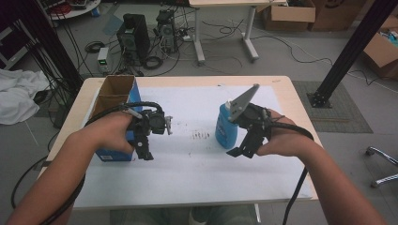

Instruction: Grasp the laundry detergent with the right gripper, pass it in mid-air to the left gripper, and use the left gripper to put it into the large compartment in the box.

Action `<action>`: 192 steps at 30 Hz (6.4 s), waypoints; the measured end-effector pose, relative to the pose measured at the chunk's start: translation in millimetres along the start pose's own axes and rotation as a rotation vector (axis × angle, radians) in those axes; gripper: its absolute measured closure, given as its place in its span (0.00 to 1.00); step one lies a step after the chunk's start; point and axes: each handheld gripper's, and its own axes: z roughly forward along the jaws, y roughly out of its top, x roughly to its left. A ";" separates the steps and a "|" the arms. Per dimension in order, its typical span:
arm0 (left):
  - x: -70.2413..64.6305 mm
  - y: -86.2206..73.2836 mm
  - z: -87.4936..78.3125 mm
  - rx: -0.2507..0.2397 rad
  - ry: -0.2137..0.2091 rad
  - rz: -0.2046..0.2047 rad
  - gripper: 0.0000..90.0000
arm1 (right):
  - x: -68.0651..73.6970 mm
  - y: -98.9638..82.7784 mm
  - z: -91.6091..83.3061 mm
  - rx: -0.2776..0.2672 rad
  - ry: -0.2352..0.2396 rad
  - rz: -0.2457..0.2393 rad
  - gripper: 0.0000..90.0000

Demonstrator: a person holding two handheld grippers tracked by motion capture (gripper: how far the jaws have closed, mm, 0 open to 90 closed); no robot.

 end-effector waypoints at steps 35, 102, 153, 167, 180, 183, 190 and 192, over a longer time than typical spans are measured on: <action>6.2 -14.4 -14.6 -0.032 0.033 -0.007 0.00 | -11.4 -101.8 87.6 -0.402 -0.471 0.531 0.00; 7.4 -20.6 -19.7 -0.054 0.027 -0.011 0.00 | -32.3 -101.6 154.3 -0.503 -0.655 0.540 0.34; -7.8 17.0 -34.8 -0.051 -0.003 0.068 0.00 | -19.6 -84.7 85.0 -0.546 -0.187 0.167 0.49; -17.9 42.2 -41.8 -0.028 -0.018 0.120 0.00 | 2.7 -47.5 130.1 -0.468 0.028 -0.078 0.49; -27.3 53.2 -41.0 -0.037 -0.018 0.138 0.00 | 9.4 -11.6 168.5 -0.505 0.111 -0.106 0.50; -28.1 53.8 -39.5 -0.029 -0.017 0.133 0.00 | 12.3 -1.8 172.5 -0.511 0.121 -0.113 0.50; -29.1 51.4 -38.4 -0.024 -0.006 0.123 0.00 | 14.8 14.4 177.2 -0.530 0.135 -0.122 0.50; -28.9 50.6 -38.3 -0.023 -0.003 0.119 0.00 | 15.7 16.8 177.7 -0.528 0.139 -0.122 0.50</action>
